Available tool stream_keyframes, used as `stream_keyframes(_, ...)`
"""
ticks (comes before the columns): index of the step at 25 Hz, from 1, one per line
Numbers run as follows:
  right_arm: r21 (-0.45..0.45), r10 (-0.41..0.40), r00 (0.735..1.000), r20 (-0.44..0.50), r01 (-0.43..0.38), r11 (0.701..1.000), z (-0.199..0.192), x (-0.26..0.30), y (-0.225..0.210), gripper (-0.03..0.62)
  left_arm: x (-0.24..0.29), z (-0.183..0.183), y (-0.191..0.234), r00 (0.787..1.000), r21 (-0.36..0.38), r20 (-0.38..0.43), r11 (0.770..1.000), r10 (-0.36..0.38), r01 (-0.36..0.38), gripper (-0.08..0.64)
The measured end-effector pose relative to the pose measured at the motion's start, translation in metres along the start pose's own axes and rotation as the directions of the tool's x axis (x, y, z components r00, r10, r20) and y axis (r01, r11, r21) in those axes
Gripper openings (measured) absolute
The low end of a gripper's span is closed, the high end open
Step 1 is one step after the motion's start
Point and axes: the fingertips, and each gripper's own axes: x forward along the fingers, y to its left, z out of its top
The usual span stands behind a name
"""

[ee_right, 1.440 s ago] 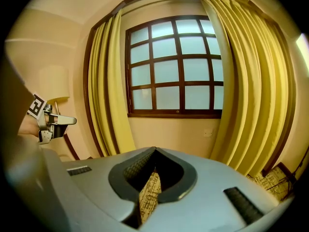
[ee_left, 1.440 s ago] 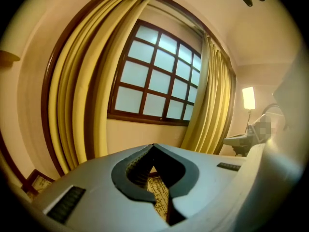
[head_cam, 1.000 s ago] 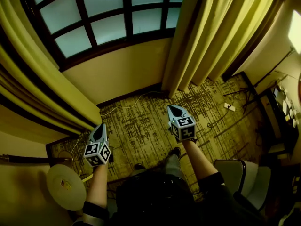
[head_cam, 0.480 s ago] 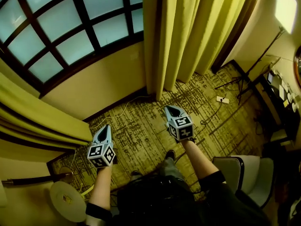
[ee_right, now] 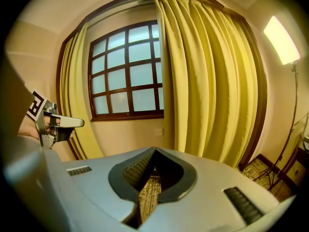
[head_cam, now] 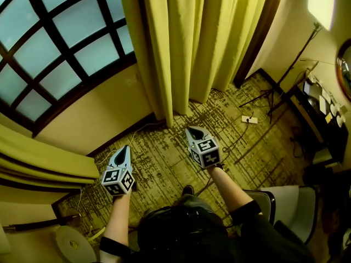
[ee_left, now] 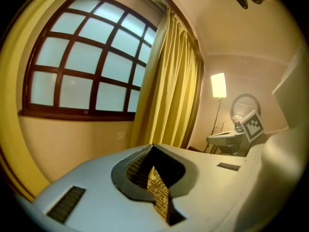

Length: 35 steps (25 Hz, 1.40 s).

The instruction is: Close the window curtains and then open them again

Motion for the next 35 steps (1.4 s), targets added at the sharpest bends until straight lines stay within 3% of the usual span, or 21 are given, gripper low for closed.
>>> stream_keyframes(11, 0.013, 0.024, 0.999, 0.022, -0.024, 1.0, 0.015, 0.01, -0.068, 0.003, 0.093, 0.055, -0.075, 0.995, 0.055, 0.021, 0.994, -0.1, 0.098, 0.003)
stream_keyframes(19, 0.011, -0.008, 1.0, -0.005, 0.008, 1.0, 0.037, 0.046, -0.104, 0.003, 0.167, 0.1, -0.079, 0.985, 0.065, 0.062, 0.985, -0.161, 0.157, 0.003)
stream_keyframes(23, -0.001, 0.002, 1.0, 0.021, -0.002, 1.0, 0.07, 0.086, -0.117, 0.003, 0.211, 0.148, -0.076, 0.98, 0.07, 0.089, 0.982, -0.18, 0.174, 0.003)
stream_keyframes(27, -0.021, -0.008, 0.998, 0.059, 0.009, 1.0, 0.111, 0.129, -0.123, 0.032, 0.253, 0.203, -0.061, 0.971, 0.131, 0.141, 0.976, -0.191, 0.173, 0.003)
stream_keyframes(28, -0.029, -0.01, 0.997, 0.073, 0.012, 1.0, 0.124, 0.139, -0.123, 0.037, 0.263, 0.22, -0.056, 0.968, 0.143, 0.156, 0.975, -0.194, 0.172, 0.019)
stream_keyframes(35, -0.102, -0.009, 0.983, 0.181, 0.028, 0.994, 0.237, 0.206, -0.121, 0.296, 0.304, 0.361, -0.035, 0.94, 0.217, 0.274, 0.966, -0.201, 0.143, 0.355)
